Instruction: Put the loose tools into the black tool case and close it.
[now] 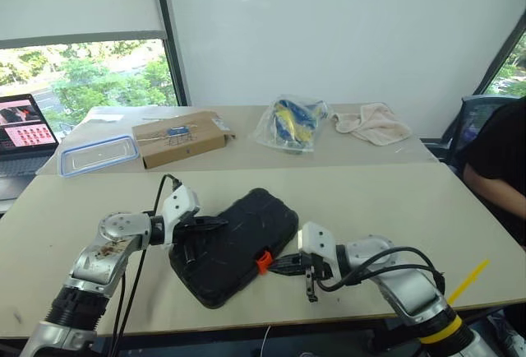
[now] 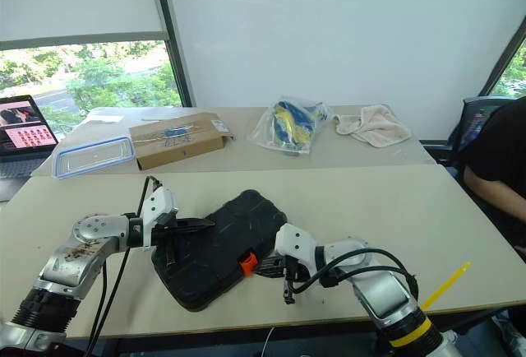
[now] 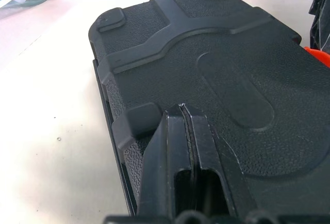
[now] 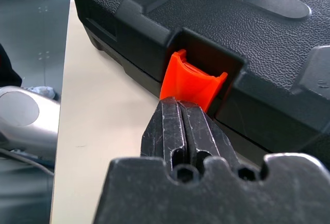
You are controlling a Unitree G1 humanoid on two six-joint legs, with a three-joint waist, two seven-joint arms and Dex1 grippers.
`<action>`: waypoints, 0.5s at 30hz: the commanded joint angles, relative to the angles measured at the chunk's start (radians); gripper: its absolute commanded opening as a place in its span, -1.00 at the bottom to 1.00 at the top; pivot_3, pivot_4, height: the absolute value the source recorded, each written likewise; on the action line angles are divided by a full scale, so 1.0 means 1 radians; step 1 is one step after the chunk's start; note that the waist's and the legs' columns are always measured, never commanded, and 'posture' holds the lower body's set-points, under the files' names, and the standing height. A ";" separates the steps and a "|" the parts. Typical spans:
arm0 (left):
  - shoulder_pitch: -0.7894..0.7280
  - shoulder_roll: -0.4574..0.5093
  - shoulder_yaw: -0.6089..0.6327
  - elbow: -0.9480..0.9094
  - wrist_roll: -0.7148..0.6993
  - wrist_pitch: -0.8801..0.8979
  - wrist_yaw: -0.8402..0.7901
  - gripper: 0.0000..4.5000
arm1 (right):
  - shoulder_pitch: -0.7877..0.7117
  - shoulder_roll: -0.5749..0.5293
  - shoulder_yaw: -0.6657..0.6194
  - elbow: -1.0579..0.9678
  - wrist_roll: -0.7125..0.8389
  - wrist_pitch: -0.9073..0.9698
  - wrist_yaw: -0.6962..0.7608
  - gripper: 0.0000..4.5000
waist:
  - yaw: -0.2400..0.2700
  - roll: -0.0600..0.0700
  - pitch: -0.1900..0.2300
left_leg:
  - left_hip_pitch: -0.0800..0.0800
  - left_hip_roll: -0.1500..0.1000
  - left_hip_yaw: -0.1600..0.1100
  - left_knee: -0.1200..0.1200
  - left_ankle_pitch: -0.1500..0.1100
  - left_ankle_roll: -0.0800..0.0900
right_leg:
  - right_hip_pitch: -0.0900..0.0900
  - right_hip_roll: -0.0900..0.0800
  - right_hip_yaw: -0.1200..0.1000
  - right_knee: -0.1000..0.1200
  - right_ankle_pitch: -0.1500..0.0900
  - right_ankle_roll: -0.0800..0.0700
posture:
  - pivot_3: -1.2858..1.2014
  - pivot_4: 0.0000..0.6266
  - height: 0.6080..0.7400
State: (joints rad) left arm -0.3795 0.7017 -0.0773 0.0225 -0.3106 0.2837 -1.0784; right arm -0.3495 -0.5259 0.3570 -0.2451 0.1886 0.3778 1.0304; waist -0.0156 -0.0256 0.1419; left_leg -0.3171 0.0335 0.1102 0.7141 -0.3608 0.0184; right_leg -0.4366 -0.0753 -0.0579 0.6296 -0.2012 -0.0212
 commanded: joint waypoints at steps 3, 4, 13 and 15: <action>0.030 0.003 -0.045 0.050 0.048 0.020 -0.005 -0.99 | -0.026 0.023 -0.025 -0.027 0.002 -0.034 -0.031 -0.98 | -0.001 0.000 0.000 | 0.000 0.000 0.000 0.000 0.000 0.000 | 0.000 0.000 0.000 0.001 0.000 0.000 | 0.03 -0.52 1.00; 0.031 0.002 -0.047 0.052 0.049 0.019 -0.005 -0.99 | -0.024 0.022 -0.021 -0.019 -0.010 -0.039 -0.038 -0.98 | -0.001 0.000 0.000 | 0.000 0.000 0.000 0.000 0.000 0.000 | 0.000 0.000 0.000 0.001 0.000 0.000 | 0.03 -0.52 1.00; 0.022 -0.006 -0.055 0.071 0.053 0.020 -0.008 -0.99 | -0.037 0.063 0.018 0.042 -0.054 -0.031 -0.052 -0.98 | -0.001 0.000 0.000 | 0.001 0.001 0.000 -0.001 0.000 0.001 | 0.000 0.001 0.001 0.001 0.000 0.000 | 0.03 -0.52 1.00; 0.020 -0.006 -0.057 0.074 0.053 0.025 -0.009 -0.99 | -0.046 0.076 0.027 0.055 -0.066 -0.036 -0.054 -0.98 | 0.000 0.000 0.000 | 0.001 0.001 0.000 -0.001 0.000 0.001 | 0.000 0.001 0.001 0.001 0.000 0.000 | 0.03 -0.52 1.00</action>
State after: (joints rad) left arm -0.3921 0.6995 -0.0784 0.0512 -0.3032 0.2829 -1.0750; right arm -0.3496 -0.4741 0.3883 -0.1752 0.1288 0.3658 1.0098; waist -0.0161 -0.0255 0.1419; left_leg -0.3162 0.0342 0.1105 0.7130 -0.3605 0.0196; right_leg -0.4370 -0.0748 -0.0574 0.6308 -0.2013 -0.0208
